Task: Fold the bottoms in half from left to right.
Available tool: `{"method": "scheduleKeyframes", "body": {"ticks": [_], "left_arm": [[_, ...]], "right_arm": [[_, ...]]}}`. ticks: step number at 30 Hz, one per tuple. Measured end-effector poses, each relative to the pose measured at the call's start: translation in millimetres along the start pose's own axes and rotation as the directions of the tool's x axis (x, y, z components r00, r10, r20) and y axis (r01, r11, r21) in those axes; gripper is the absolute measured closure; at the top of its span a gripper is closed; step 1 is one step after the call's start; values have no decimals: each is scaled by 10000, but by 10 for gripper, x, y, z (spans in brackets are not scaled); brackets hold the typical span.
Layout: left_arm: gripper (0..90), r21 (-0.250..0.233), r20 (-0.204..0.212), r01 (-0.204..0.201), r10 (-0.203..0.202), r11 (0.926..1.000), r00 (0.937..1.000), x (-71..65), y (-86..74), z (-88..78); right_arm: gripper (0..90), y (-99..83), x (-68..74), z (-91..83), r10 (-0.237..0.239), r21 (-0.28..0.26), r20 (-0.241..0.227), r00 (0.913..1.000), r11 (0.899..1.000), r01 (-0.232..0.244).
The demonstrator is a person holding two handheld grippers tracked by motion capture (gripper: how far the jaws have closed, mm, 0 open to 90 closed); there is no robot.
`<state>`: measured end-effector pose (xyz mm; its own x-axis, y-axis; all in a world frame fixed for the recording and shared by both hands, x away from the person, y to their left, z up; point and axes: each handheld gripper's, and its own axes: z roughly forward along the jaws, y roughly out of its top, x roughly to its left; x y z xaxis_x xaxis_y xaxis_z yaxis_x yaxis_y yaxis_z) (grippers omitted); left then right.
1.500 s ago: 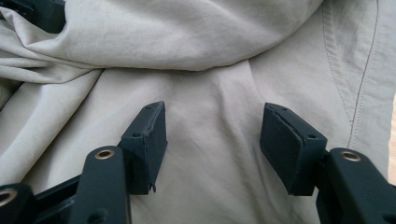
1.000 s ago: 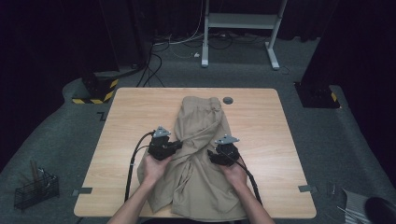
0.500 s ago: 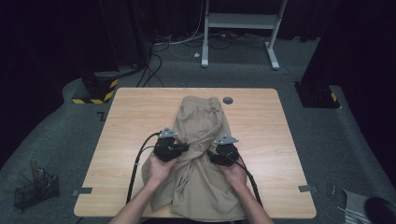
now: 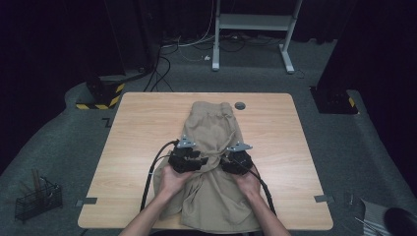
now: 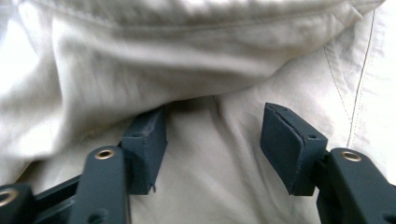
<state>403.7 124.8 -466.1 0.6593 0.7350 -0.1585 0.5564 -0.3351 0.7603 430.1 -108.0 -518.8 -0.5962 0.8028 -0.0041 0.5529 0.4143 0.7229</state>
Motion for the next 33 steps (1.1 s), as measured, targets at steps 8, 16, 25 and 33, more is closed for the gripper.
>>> {"method": "scheduleKeyframes", "body": {"ticks": [8, 16, 25, 33], "left_arm": [[356, -288, -687, 852, -870, 9960, 9938, 191, -277, -337], [425, 394, -923, 1507, -1465, 9878, 9849, 288, -607, -163], [756, 53, -1914, 1306, -1272, 9914, 9732, 448, -636, -11], [846, 262, -2076, 1674, -1584, 9855, 9653, 729, -435, 83]], "right_arm": [[421, -79, -2, -337, -140, -301, -321, 9994, 9995, 131], [418, -395, 34, -464, -93, -50, -361, 9993, 9999, 91], [403, -263, 83, -209, -258, -77, -81, 9996, 9996, 257], [403, -22, 57, 46, 18, -91, 213, 9998, 10000, -16]]}}
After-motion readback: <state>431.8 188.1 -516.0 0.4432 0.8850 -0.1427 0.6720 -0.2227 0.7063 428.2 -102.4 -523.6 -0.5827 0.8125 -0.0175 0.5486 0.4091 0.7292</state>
